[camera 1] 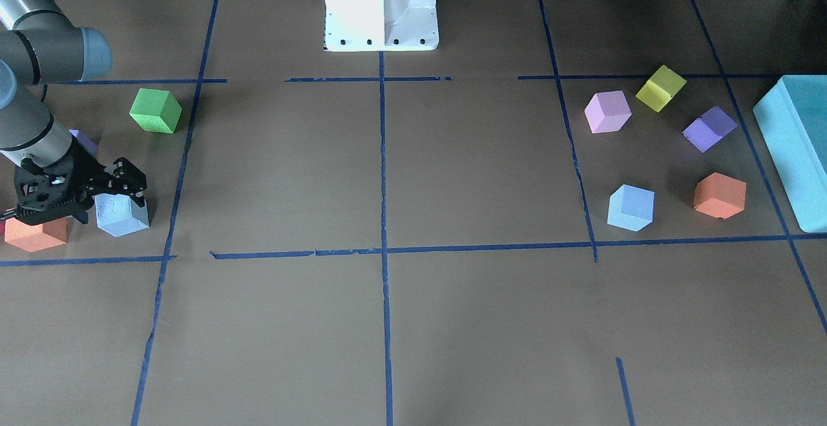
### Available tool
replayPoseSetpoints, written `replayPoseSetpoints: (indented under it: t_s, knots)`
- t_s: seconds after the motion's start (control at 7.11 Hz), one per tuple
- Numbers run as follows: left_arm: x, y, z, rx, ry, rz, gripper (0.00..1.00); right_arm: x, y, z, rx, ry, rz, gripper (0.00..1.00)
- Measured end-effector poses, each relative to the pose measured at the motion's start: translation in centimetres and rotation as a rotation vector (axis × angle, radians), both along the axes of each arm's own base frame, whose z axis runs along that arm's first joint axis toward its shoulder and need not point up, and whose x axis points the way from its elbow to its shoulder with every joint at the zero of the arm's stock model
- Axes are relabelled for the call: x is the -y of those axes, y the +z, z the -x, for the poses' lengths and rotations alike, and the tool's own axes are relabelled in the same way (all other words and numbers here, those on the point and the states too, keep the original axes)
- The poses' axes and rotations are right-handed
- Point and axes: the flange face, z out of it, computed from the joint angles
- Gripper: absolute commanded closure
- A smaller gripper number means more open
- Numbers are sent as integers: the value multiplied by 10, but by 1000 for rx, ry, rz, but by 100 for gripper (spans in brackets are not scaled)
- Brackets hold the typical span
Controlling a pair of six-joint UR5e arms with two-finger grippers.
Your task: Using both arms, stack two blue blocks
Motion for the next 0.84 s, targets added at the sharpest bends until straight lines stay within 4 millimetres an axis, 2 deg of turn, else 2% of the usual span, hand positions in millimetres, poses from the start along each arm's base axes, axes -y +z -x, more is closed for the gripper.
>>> replayPoseSetpoints:
  t_s: [0.28, 0.56, 0.7, 0.84]
  knots:
    - [0, -5, -1, -18, 2, -13, 0, -4, 15, 17, -19, -20, -33, 6]
    - [0, -8, -1, -23, 2, -25, 0, -7, 34, 29, -55, -44, -38, 78]
    - [0, -9, -1, -23, 2, -27, 0, -8, 39, 30, -62, -51, -39, 99]
    - [0, -10, -1, -23, 2, -29, 0, -8, 37, 29, -59, -54, -42, 100]
